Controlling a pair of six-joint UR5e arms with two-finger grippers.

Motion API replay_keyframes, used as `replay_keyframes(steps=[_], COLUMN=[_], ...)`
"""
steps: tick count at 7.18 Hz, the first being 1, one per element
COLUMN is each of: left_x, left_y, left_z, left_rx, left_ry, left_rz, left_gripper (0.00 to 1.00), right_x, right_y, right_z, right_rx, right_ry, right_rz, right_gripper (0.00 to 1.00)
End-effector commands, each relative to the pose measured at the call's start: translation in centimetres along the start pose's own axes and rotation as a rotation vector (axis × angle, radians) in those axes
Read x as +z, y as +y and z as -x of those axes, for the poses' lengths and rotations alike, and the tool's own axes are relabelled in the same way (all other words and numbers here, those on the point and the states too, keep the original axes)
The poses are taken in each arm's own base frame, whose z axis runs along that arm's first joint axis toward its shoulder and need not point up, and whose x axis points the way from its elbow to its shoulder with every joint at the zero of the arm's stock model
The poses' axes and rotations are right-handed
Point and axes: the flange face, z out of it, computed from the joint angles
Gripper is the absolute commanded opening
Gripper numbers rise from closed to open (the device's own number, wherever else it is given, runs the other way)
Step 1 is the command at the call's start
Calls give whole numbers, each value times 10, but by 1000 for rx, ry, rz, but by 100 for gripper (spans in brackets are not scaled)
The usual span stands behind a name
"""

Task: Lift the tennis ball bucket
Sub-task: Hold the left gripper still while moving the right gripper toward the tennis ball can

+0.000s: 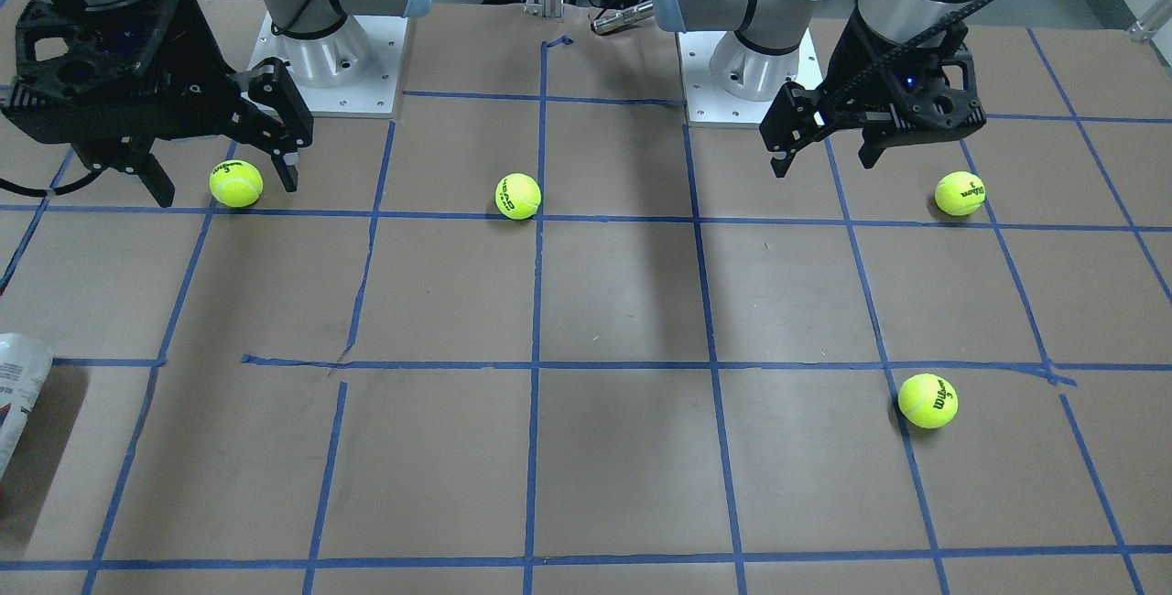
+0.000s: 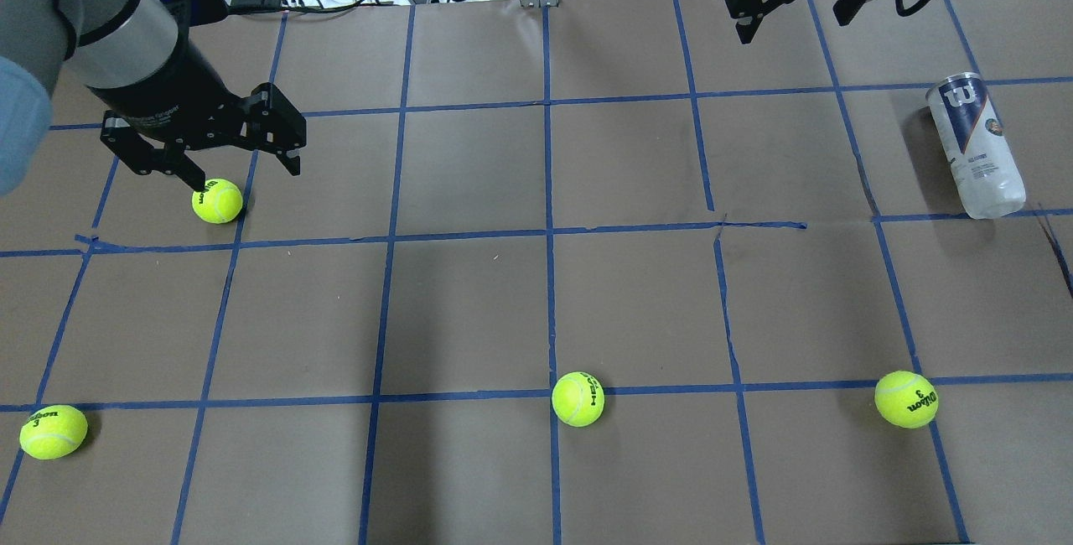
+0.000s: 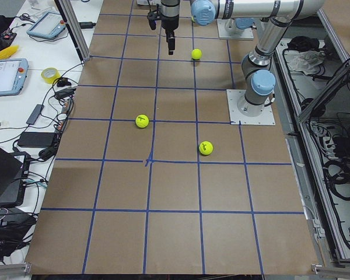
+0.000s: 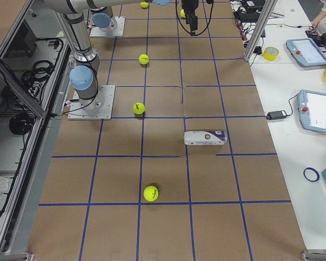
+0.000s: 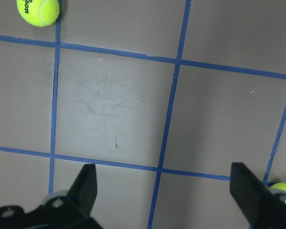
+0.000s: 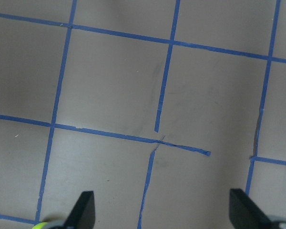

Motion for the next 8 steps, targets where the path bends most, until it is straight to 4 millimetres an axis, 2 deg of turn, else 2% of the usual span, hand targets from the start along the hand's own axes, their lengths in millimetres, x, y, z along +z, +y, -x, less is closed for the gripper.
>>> replay_keyframes(steps=[1,2,4,6,7,8], left_x=[4,6,7,7,7,8], left_y=[0,-1,-1,-1,-1,-1], left_z=[1,0,0,0,0,1], left_rx=[11,11,11,10,10,11], left_ry=[-6,1,1,1,1,-1], left_rz=[8,14,17,18,18,21], left_gripper=[100,100,100,100,100,100], right_x=[4,8,23,28,31,15], right_y=[0,-1,-10,-12,-24,-32], right_z=[-6,-10,-48,-55,-69,-103], right_rx=[8,13,77,53,-10,28], right_ry=[20,22,0,13,23,50], right_rz=[7,16,39,35,-21,-83], right_gripper=[100,100,100,100,100,100])
